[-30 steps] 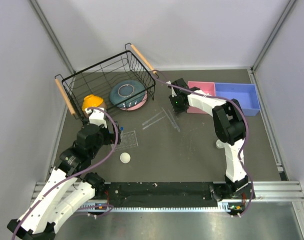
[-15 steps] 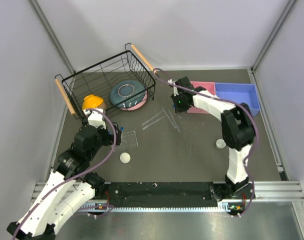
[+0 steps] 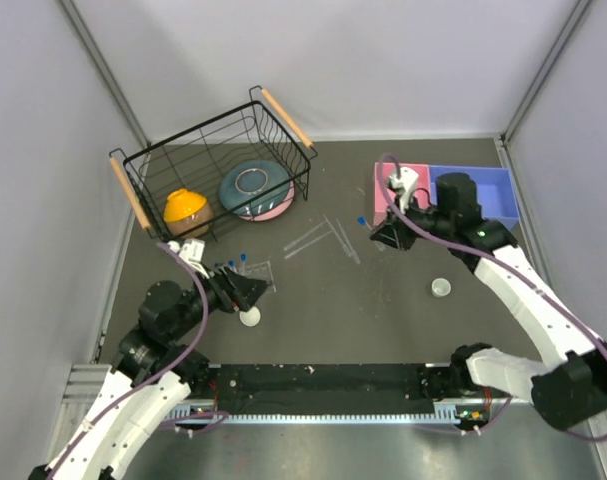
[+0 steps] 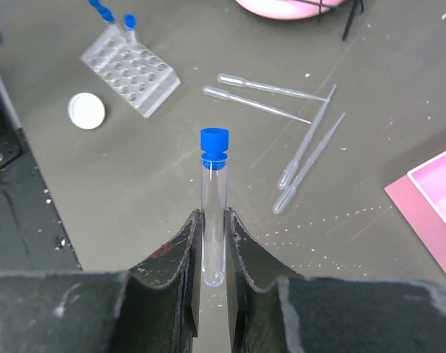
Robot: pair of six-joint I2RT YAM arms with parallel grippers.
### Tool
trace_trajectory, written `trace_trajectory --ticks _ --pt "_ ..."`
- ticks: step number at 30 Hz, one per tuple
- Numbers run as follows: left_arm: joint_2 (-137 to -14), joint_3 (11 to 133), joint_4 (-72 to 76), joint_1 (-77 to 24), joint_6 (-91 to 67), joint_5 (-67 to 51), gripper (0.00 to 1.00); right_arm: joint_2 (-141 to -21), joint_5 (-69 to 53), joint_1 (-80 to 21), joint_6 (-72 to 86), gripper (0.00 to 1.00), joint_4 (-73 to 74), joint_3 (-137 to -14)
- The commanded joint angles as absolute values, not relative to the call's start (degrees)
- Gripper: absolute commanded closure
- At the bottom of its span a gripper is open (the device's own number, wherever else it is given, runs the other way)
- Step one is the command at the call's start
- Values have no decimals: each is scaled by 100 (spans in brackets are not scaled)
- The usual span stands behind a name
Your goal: Organize the chemistry lab equipment
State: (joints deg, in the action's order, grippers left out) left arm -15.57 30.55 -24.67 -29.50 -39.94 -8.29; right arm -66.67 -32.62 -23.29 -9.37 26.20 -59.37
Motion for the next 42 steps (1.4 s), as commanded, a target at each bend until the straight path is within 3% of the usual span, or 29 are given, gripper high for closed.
trace_trajectory --ticks 1,11,28,42 --pt "-1529 2576 -898 -2927 -5606 -2442 7 -6014 -4904 -1917 -1371 90 2470 -5626" --pt "-2126 2777 -308 -3427 -5995 -2250 8 -5537 -5405 -1793 -1670 89 2470 -5142" --pt "-5211 5009 -150 -5659 -4553 -53 8 -5282 -5739 -1661 -2408 88 2812 -4711" --pt "-5994 5203 185 -5871 -4570 545 8 -5309 -5845 -1591 -2637 87 2988 -4702"
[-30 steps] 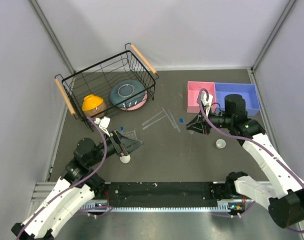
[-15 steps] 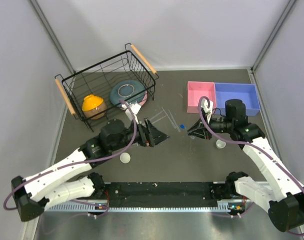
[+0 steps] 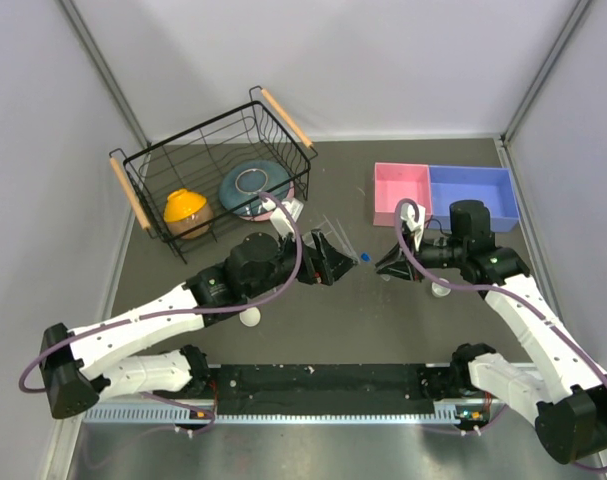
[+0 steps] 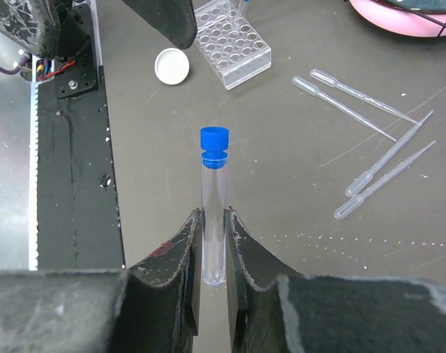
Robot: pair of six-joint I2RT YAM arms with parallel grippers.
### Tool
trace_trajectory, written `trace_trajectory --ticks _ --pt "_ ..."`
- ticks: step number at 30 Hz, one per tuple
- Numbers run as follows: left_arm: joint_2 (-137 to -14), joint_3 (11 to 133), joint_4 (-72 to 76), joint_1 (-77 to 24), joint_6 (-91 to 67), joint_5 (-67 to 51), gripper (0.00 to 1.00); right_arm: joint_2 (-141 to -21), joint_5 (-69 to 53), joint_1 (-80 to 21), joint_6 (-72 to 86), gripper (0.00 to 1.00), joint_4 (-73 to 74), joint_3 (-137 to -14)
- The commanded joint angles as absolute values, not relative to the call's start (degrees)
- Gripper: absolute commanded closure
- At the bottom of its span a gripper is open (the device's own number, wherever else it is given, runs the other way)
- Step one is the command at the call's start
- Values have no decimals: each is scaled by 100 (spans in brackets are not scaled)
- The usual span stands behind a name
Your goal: Organize the chemistry lab equipment
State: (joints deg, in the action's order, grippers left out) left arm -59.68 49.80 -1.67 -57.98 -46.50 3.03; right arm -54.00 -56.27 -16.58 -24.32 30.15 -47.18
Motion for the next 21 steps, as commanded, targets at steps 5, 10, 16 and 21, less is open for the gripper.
trace_trajectory --ticks 5,10,16,21 --pt "-6100 5221 193 -5880 -4588 554 8 -5335 -5853 -1556 -2672 87 3006 -4702" --pt "-6143 5221 193 -5897 -4579 571 8 -5361 -5862 -1538 -2681 87 3023 -4711" --pt "-6170 5212 176 -5906 -4561 641 8 -5405 -5871 -1538 -2707 87 3050 -4711" --pt "-6205 5238 149 -5897 -4614 747 7 -5423 -5871 -1529 -2725 87 3067 -4720"
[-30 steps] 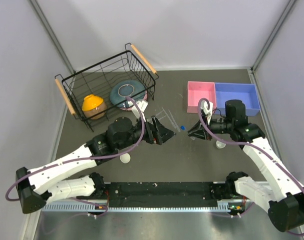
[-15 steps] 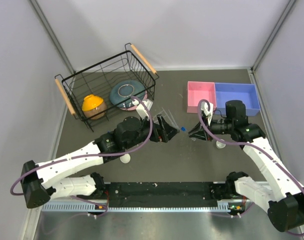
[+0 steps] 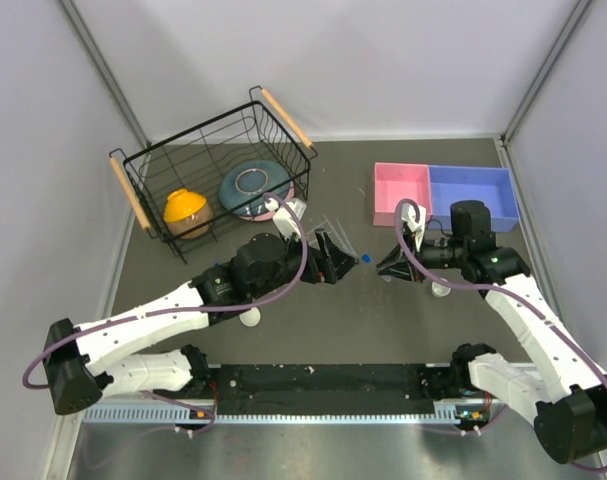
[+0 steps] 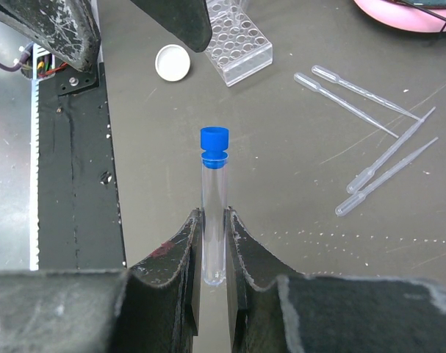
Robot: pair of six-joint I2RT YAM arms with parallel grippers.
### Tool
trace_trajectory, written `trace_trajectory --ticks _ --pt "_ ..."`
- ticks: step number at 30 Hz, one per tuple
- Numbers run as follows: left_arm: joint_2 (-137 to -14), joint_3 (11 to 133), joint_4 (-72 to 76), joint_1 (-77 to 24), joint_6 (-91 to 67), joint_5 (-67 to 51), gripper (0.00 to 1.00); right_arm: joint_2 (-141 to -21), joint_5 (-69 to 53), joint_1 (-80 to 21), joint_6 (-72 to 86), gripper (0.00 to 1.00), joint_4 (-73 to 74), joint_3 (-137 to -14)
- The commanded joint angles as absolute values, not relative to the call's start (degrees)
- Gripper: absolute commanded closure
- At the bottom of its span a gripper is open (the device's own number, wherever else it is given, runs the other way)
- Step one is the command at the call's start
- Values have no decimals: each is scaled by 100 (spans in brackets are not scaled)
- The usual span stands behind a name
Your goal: Organize the chemistry lab equipment
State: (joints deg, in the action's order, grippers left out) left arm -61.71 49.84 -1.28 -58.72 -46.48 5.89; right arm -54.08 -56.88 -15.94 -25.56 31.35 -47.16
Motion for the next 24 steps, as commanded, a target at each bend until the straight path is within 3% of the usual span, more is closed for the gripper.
trace_trajectory --ticks 1,24 --pt "-6240 5247 149 -5897 -4640 747 7 -5432 -5880 -1538 -2725 87 3067 -4728" --pt "-5845 5423 -519 -5845 -4711 1310 2 -5528 -6117 -1538 -2716 86 3155 -4799"
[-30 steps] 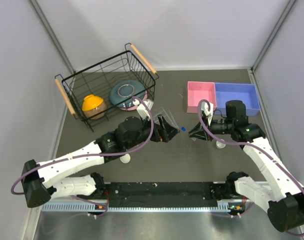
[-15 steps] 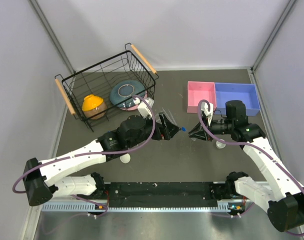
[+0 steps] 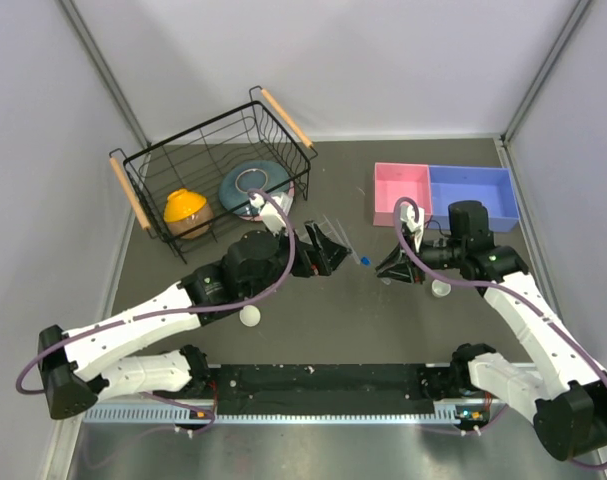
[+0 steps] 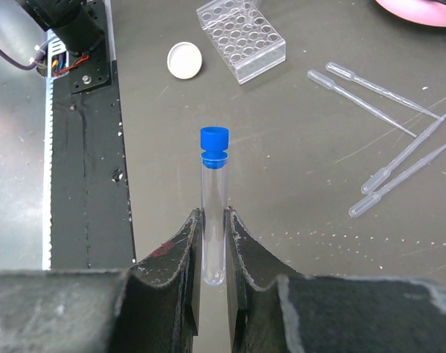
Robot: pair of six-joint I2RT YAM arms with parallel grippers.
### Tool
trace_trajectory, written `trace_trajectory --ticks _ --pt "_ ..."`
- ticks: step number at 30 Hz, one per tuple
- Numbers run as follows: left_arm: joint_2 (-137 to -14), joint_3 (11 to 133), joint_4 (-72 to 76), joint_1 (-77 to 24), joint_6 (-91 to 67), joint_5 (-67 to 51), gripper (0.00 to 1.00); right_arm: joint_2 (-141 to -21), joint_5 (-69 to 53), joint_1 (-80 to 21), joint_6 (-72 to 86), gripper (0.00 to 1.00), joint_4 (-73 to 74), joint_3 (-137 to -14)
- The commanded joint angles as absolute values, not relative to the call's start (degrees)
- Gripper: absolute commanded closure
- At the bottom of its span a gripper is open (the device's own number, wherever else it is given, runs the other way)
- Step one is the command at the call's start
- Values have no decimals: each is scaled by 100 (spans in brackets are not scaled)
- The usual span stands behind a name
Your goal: Organize the chemistry lab equipment
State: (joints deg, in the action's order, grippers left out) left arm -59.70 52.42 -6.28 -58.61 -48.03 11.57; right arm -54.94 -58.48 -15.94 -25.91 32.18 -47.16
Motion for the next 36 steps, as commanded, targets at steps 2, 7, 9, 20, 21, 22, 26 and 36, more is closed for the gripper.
trace_trajectory --ticks 2,7,9,20,21,22,26,36 --pt "-5880 5440 -510 -5836 -4702 1283 2 -5528 -6143 -1538 -2716 86 3164 -4808" --pt "-6055 5502 -387 -5810 -4623 1143 1 -5528 -6170 -1538 -2725 86 3182 -4816" --pt "-6134 5546 -361 -5801 -4579 1046 1 -5502 -6205 -1538 -2733 86 3208 -4825" --pt "-6495 5871 -422 -5731 -4403 589 1 -5590 -6240 -1538 -2768 86 3226 -4808" --pt "-6530 5888 -431 -5722 -4403 519 1 -5599 -6232 -1538 -2777 86 3226 -4808" --pt "-6556 5897 -413 -5722 -4403 475 1 -5625 -6223 -1529 -2777 86 3226 -4808" --pt "-6793 5985 -369 -5713 -4482 317 1 -5643 -6223 -1538 -2777 86 3226 -4808" --pt "-7321 6293 -457 -5722 -4807 27 9 -5546 -6170 -1529 -2804 85 3234 -4816"
